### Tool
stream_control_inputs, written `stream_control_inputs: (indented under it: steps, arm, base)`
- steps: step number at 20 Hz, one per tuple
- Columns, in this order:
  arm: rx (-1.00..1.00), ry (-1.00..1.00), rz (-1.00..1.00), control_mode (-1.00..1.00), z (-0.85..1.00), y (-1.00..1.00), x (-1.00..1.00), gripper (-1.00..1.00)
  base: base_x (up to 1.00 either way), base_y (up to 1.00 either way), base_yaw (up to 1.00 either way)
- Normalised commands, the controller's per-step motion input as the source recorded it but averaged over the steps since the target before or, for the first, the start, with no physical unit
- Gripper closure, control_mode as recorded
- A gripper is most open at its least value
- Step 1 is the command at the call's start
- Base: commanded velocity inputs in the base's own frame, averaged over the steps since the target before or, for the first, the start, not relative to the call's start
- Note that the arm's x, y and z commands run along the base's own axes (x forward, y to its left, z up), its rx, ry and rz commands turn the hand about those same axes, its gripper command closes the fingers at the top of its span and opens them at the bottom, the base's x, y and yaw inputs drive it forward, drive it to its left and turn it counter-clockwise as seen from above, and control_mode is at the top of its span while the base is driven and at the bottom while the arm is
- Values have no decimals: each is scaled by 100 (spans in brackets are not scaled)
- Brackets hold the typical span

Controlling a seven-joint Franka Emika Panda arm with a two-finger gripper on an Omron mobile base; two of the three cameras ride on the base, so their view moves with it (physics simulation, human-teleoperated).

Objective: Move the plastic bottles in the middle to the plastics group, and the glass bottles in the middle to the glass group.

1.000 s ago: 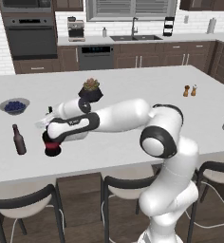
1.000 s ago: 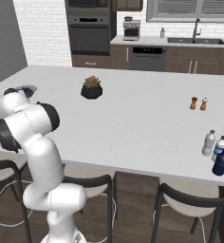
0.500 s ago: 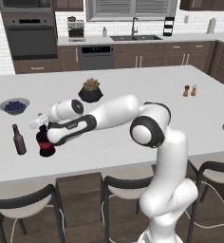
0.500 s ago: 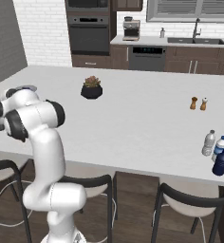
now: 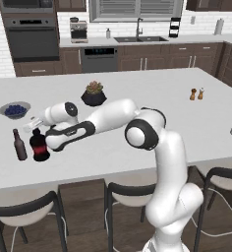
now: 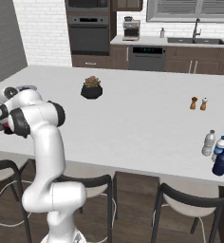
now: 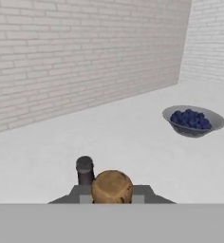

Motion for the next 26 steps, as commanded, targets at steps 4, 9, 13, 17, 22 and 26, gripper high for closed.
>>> stream_control_inputs:
  steps: [4,9,13,17,22,26]
  arm:
    - [0,0,0,-100,-8,32,1,100]
    - [0,0,0,-100,-17,6,0,100]
    - [0,0,0,-100,-21,0,0,100]
    - [0,-2,0,-100,-28,0,0,100]
    - [0,-3,0,-100,-31,0,0,100]
    - [0,-2,0,-100,-32,0,0,100]
  base:
    - [0,0,0]
    - [0,0,0]
    - [0,0,0]
    - [0,0,0]
    - [0,0,0]
    - [0,0,0]
